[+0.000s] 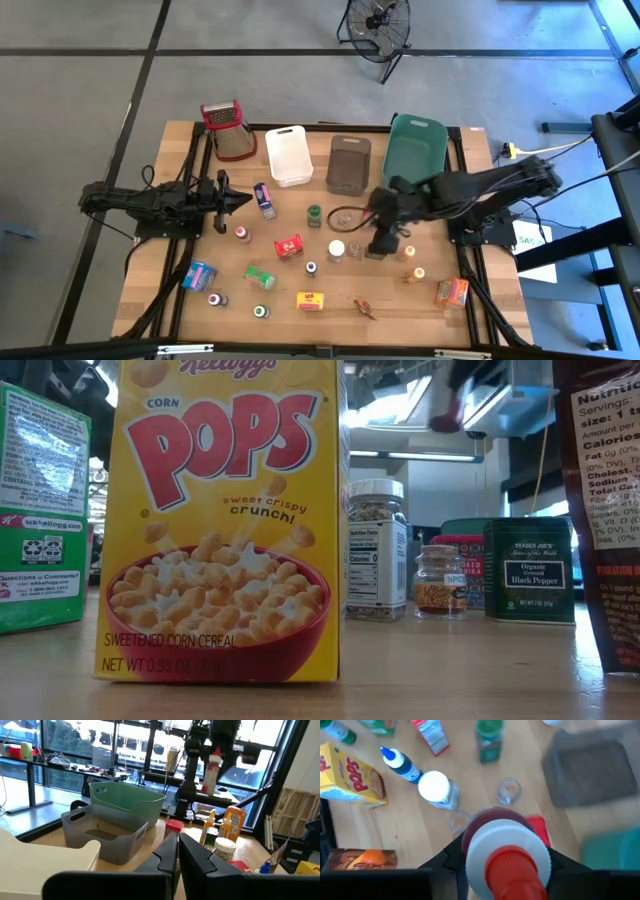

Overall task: Pick & Place Kitchen Items
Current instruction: Put the red food coloring into the white bin

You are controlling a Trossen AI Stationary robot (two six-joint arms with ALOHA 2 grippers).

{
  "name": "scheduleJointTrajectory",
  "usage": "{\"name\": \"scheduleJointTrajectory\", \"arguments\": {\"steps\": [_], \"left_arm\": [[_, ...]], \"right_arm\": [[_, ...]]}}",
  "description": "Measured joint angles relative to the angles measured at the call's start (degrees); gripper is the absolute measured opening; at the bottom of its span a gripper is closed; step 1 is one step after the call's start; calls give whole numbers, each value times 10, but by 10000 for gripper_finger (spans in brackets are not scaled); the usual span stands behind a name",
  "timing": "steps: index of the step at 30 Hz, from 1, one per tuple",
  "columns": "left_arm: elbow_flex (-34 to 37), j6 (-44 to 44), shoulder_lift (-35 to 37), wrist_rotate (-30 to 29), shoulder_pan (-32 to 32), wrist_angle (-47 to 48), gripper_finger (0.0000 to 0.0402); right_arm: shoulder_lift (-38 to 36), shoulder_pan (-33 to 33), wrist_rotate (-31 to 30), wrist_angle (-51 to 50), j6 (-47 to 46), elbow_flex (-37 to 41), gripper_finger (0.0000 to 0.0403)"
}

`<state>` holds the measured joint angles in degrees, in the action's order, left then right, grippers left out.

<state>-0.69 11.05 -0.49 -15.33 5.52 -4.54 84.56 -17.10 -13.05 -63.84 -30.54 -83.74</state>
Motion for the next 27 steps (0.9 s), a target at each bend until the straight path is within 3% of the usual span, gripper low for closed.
{"name": "scheduleJointTrajectory", "arguments": {"steps": [5, 11, 20, 27], "left_arm": [[1, 32, 0, 0, 0, -1, 12], [1, 8, 0, -17, 0, -39, 11], [1, -33, 0, -55, 0, -99, 10], [1, -7, -3, -39, 0, -114, 13]], "right_arm": [[70, 0, 27, 73, 92, 0, 126], [123, 2, 31, 148, 156, 0, 126], [134, 2, 32, 233, 215, 0, 126], [134, 2, 25, 255, 238, 0, 126]]}}
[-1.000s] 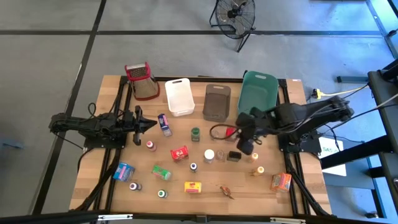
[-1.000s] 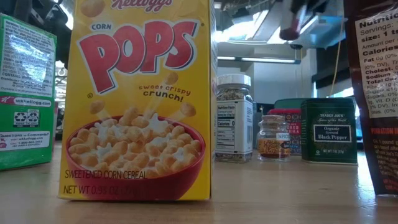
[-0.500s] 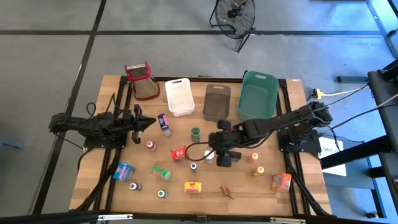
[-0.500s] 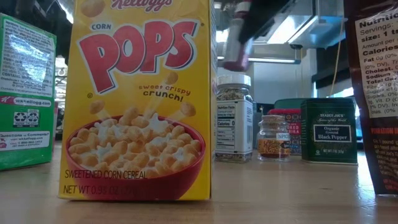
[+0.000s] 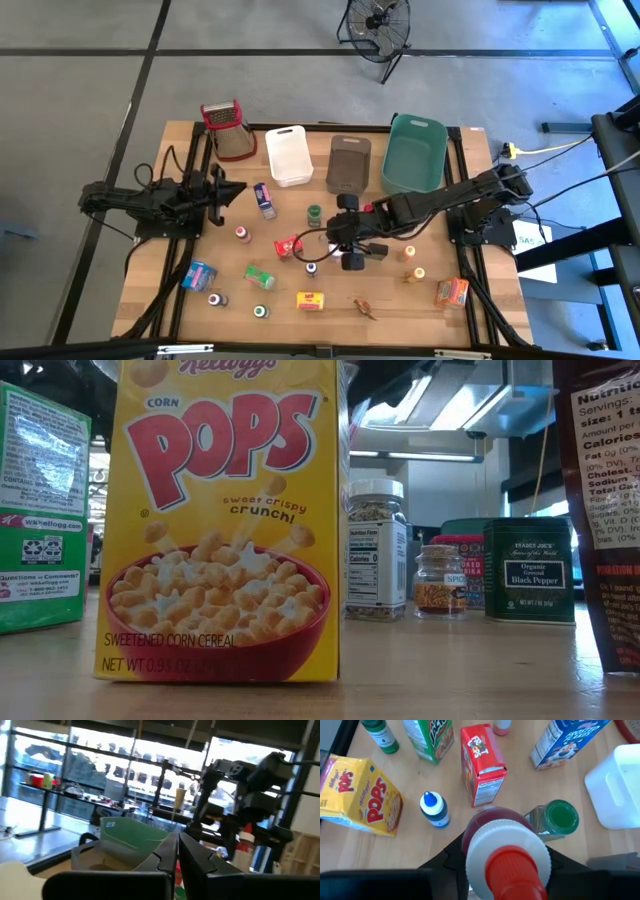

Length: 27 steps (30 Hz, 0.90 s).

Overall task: Pick & Place Kitchen Items
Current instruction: Put the red food coloring into the white bin

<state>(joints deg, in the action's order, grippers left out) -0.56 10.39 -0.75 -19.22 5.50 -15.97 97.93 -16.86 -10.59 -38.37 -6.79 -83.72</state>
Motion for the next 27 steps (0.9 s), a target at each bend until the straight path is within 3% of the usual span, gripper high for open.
{"name": "scheduleJointTrajectory", "arguments": {"steps": [6, 12, 19, 27], "left_arm": [[0, 25, -27, 62, 0, -35, 22], [0, 39, -102, 85, 0, -102, 80], [-18, 26, -227, 93, 0, -219, 149], [-113, -45, -422, 113, 0, -238, 173]], "right_arm": [[0, 0, -11, 0, 2, 0, 126], [0, 1, -18, 5, 2, 0, 126], [0, 1, -19, 21, 16, 0, 126], [0, 7, -44, 54, 37, 0, 126]]}}
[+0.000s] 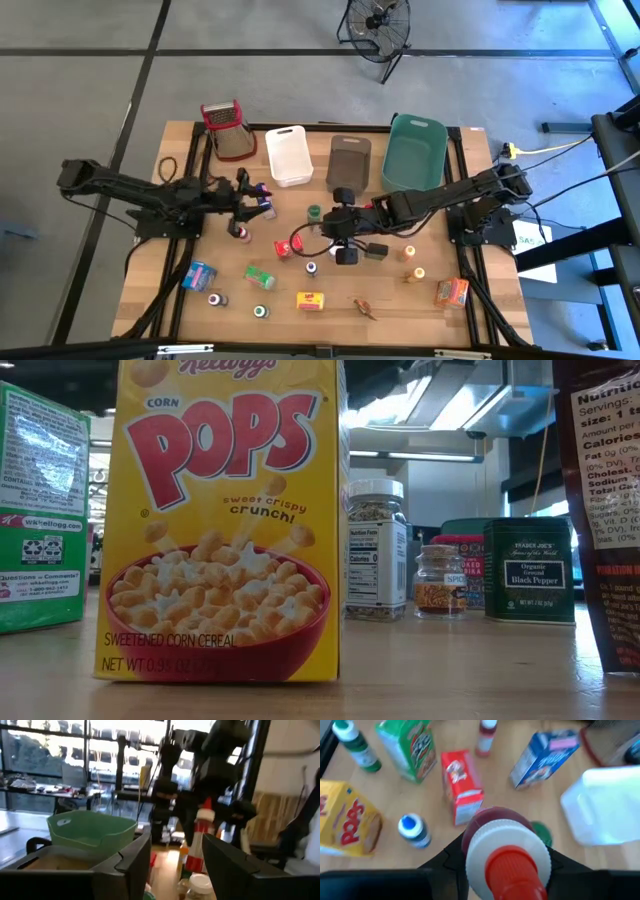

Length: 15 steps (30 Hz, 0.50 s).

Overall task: Pick & Place Kitchen Items
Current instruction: Put the red food coloring into the white bin

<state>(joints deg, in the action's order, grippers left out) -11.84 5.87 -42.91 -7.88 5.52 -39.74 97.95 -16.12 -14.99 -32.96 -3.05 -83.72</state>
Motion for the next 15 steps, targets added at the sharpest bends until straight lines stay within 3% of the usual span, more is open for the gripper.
{"name": "scheduleJointTrajectory", "arguments": {"steps": [10, 15], "left_arm": [[-63, -8, -158, -11, -4, 1, 173], [-95, -51, -220, 33, 7, 1, 171]], "right_arm": [[-7, -7, 0, 62, 68, -25, 126], [-7, 4, 0, 59, 69, -26, 126]]}}
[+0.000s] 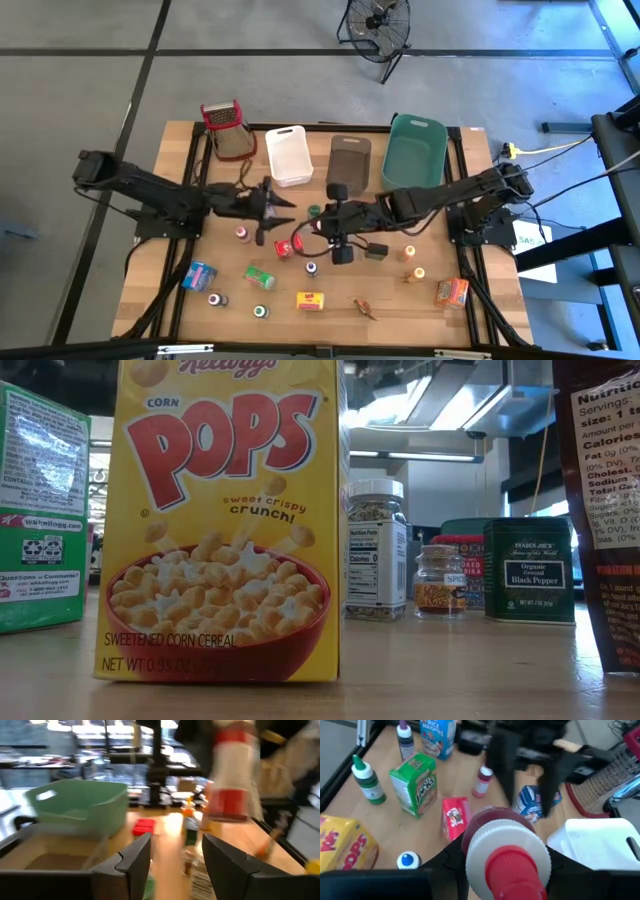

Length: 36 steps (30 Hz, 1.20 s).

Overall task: Pick & Place Kitchen Items
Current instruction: Put the red food coloring into the white bin

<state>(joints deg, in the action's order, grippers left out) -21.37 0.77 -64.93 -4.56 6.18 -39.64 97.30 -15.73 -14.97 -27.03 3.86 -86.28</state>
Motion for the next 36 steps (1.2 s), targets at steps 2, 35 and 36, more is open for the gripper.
{"name": "scheduleJointTrajectory", "arguments": {"steps": [2, 35, 36], "left_arm": [[-13, -19, -21, 7, 9, 0, 171], [-109, 32, -119, 25, -4, 28, 167], [-109, 33, -119, 32, -5, 28, 164]], "right_arm": [[0, 3, 0, -1, 0, 0, 126], [14, 29, 1, -18, -18, 1, 126], [14, 29, 1, -18, -19, 1, 127]]}}
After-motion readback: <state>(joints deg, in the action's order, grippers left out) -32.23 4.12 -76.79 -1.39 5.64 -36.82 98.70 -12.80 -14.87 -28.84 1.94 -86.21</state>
